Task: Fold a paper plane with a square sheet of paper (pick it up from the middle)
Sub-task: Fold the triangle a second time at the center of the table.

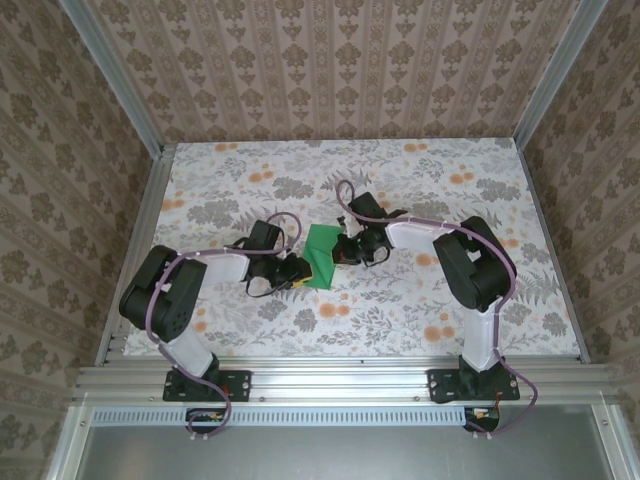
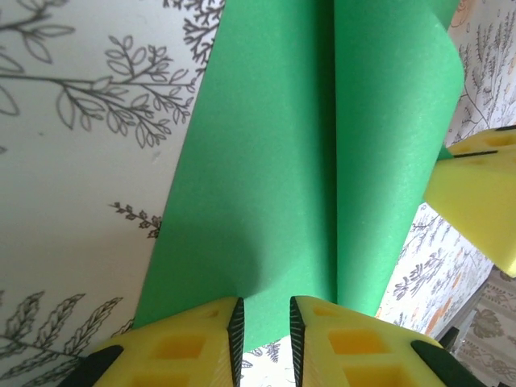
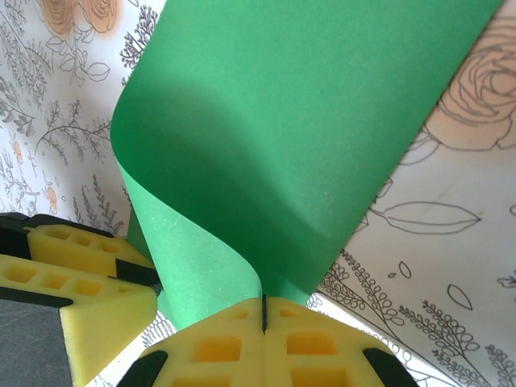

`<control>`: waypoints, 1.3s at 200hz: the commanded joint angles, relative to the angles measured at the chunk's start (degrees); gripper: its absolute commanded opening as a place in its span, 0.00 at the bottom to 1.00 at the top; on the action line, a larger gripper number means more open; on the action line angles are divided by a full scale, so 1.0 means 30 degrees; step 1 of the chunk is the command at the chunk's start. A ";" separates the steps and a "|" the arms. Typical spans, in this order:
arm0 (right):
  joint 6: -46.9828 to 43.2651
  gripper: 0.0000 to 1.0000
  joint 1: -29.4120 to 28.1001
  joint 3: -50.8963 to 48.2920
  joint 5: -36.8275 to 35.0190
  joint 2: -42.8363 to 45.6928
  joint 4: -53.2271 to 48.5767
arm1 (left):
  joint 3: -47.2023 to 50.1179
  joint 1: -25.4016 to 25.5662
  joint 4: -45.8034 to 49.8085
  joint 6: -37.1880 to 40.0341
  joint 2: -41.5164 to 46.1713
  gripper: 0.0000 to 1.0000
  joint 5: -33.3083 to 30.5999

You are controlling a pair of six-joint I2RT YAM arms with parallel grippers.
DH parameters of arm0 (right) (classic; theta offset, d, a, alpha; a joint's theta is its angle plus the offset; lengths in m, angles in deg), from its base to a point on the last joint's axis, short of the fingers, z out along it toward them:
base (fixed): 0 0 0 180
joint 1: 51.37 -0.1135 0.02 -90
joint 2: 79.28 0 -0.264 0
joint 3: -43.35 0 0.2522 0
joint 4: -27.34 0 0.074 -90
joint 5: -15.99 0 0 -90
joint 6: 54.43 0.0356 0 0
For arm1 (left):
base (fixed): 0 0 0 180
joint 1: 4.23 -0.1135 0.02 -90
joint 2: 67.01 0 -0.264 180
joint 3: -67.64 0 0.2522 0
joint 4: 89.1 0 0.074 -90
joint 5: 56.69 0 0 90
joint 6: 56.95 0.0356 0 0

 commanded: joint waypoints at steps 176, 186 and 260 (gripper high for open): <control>-0.1466 0.05 -0.0078 0.1870 -0.1469 -0.1421 -0.1791 | -0.1204 -0.0077 0.2800 0.2280 -0.1380 0.11 -0.0319; -0.1469 0.05 -0.0079 0.1921 -0.1497 -0.1458 -0.1820 | -0.1226 -0.0082 0.2781 0.2266 -0.1411 0.11 -0.0293; -0.1407 0.06 -0.0094 0.1743 -0.1812 -0.1423 -0.2001 | -0.1341 -0.0062 0.2828 0.2196 -0.1301 0.11 -0.0318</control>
